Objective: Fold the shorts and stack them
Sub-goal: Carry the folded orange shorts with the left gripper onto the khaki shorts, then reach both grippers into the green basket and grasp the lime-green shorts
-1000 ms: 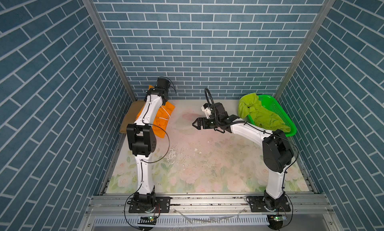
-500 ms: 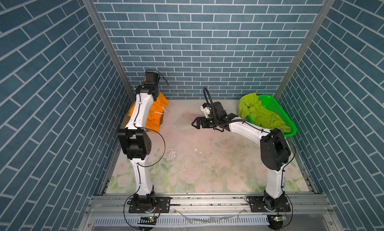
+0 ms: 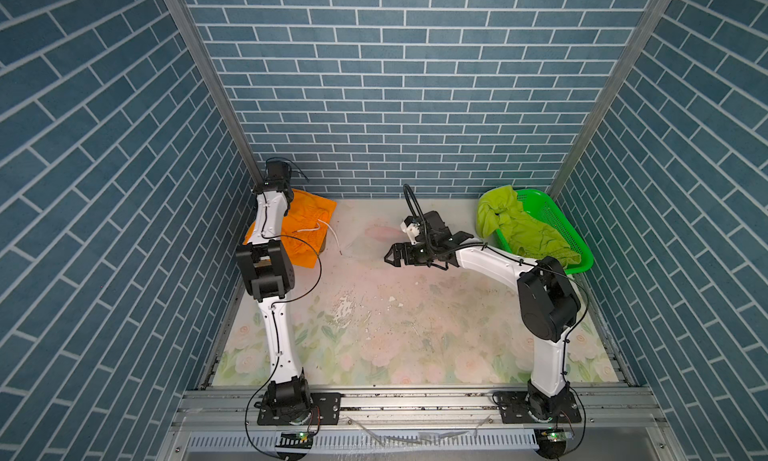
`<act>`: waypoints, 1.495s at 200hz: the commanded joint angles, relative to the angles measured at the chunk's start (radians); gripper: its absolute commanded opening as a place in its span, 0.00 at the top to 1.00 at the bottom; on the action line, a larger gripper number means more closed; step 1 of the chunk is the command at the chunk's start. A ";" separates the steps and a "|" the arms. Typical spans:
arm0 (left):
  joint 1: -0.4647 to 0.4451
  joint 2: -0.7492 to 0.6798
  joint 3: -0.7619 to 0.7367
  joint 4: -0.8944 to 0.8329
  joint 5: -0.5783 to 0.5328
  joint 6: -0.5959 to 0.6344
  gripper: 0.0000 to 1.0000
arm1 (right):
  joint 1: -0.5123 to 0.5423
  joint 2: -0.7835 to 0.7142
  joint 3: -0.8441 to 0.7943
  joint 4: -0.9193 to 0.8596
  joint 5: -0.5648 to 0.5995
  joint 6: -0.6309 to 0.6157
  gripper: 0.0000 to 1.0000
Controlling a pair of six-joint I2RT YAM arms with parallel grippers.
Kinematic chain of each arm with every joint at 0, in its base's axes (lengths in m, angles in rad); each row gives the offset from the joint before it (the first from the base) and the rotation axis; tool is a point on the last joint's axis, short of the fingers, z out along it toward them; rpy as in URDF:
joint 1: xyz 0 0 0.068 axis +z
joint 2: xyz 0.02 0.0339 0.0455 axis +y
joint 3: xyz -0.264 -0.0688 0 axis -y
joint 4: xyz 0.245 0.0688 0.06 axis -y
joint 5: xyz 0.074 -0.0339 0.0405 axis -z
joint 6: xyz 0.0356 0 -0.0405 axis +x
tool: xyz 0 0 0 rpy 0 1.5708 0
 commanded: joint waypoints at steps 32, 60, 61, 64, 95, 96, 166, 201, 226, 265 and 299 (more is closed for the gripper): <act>-0.019 -0.043 0.090 -0.065 -0.036 -0.103 0.00 | -0.020 -0.173 0.004 -0.138 0.095 -0.073 0.01; -0.108 -0.162 0.059 -0.038 0.033 -0.088 0.00 | -0.151 -0.259 0.043 -0.252 0.190 -0.127 0.01; -0.114 -0.169 0.056 -0.035 0.034 -0.085 0.00 | -0.160 -0.263 0.043 -0.254 0.193 -0.127 0.01; -0.130 -0.186 0.043 -0.022 0.033 -0.076 0.00 | -0.181 -0.271 0.041 -0.260 0.200 -0.128 0.01; -0.372 -0.380 -0.207 0.242 -0.035 0.085 0.00 | -0.426 -0.330 -0.001 -0.284 0.271 -0.119 0.01; -0.380 -0.387 -0.216 0.255 -0.035 0.090 0.00 | -0.434 -0.330 -0.004 -0.282 0.273 -0.119 0.01; -0.919 -0.390 -0.450 0.542 -0.084 0.166 0.00 | -0.769 -0.265 -0.132 -0.213 0.249 -0.076 0.01; -1.014 -0.281 -0.369 0.438 -0.018 0.035 0.00 | -0.831 -0.250 -0.238 -0.109 0.181 -0.015 0.07; -1.039 -0.237 -0.304 0.369 0.006 0.006 0.00 | -0.849 -0.191 -0.252 -0.030 0.101 0.015 0.15; -1.039 -0.250 -0.299 0.307 0.063 -0.059 0.00 | -0.849 -0.127 -0.234 0.032 0.029 0.043 0.41; -1.039 -0.253 -0.291 0.261 0.071 -0.085 0.01 | -0.853 -0.147 -0.229 0.047 0.021 0.059 0.91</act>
